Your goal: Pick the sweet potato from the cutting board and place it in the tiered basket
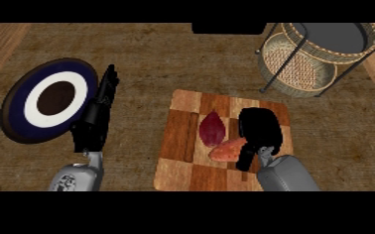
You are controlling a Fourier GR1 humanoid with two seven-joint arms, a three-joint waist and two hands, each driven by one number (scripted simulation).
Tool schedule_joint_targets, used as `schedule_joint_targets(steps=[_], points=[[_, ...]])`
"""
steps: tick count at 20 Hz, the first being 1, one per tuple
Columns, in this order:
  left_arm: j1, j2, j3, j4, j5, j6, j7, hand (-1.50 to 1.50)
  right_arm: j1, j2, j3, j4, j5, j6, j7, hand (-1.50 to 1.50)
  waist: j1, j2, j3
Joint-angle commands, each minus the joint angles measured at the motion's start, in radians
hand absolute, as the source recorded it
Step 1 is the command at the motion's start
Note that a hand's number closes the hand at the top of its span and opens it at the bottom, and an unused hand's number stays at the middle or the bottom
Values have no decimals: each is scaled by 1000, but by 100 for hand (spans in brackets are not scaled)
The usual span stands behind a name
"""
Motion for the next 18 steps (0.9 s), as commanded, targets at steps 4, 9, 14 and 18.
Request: schedule_joint_targets(steps=[4,9,14,18], points=[[33,-23,-42,52,1,36,-73,0,-160,87,-18,35,111,122,237,150,-6,9,7],[65,11,-16,-91,5,-9,27,0,-133,75,-17,-131,165,147,310,150,-6,5,8],[69,-23,-9,24,-1,19,-78,0,-252,70,-65,-383,185,324,371,150,-22,2,6],[38,9,17,-15,27,-14,-32,0,-370,68,-195,-471,169,439,356,150,-13,5,7]])
